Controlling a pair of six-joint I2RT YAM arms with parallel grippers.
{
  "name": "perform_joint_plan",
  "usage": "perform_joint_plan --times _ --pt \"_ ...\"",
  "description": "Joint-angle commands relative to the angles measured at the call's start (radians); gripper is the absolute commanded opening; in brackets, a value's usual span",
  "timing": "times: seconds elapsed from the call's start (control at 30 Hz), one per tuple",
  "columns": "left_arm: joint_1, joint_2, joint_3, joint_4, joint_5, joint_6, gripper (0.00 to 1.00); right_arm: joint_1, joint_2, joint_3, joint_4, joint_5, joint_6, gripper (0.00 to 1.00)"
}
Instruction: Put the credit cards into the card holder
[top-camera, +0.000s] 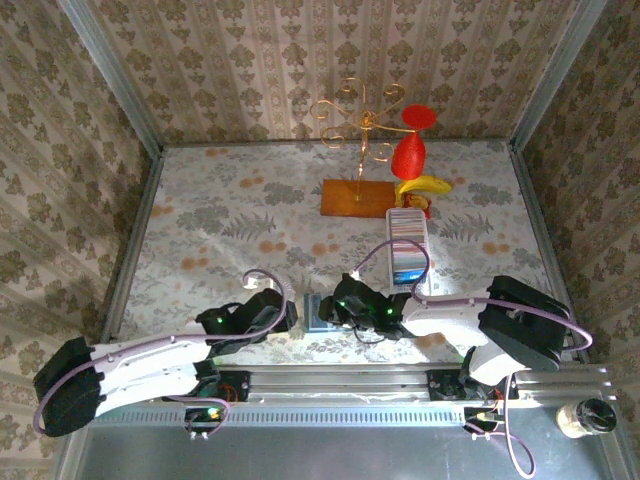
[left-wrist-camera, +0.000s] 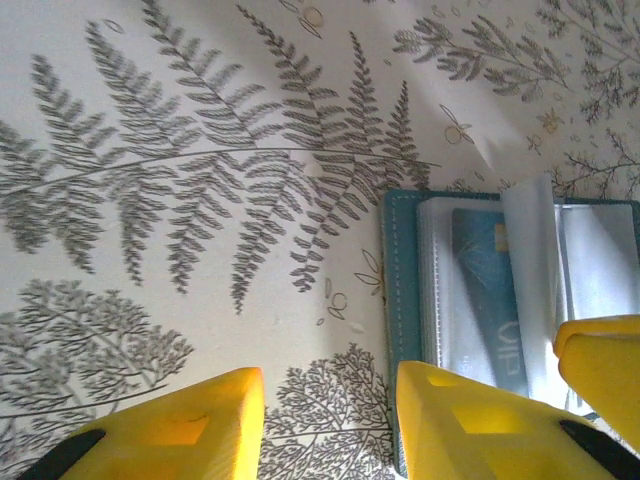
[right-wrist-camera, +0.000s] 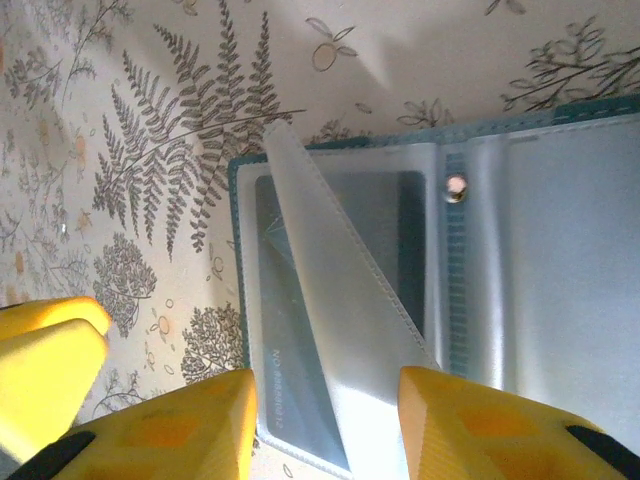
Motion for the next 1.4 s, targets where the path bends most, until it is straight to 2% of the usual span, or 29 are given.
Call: perform_joint_plan --times 0.0,0.33,0.93,1.0,1.1,1.2,1.37 --pt "-0.005 -0.049 -0.019 -0.099 -0.063 -0.031 0.39 0.013 0.024 0.035 0.047 -0.015 0.001 0.42" --pt "-0.007 -0.096 -0.031 -0.156 -0.110 -0.049 0.37 0.041 0.072 0.095 0.113 -0.046 0.007 0.42" --pt "-0.006 -0.198 -0.037 -0.227 -0.112 -0.033 0.38 0.038 0.199 0.195 0.194 -0.069 -0.025 0.43" --pt "-0.005 -0.185 -0.032 -0.217 -0.100 -0.020 0.40 0.038 0.160 0.191 0.113 -0.031 -0.042 0.43" --pt "0.006 -0.139 -0.016 -0.181 -0.067 0.011 0.43 0.044 0.059 0.187 -0.113 0.059 -0.074 0.43" --pt "0.024 -0.069 0.018 -0.152 -0.037 0.046 0.46 0.048 -0.056 0.130 -0.251 0.138 -0.067 0.47" --pt "0.086 0.035 0.047 -0.033 0.065 0.115 0.49 0.048 -0.172 0.046 -0.376 0.190 -0.027 0.48"
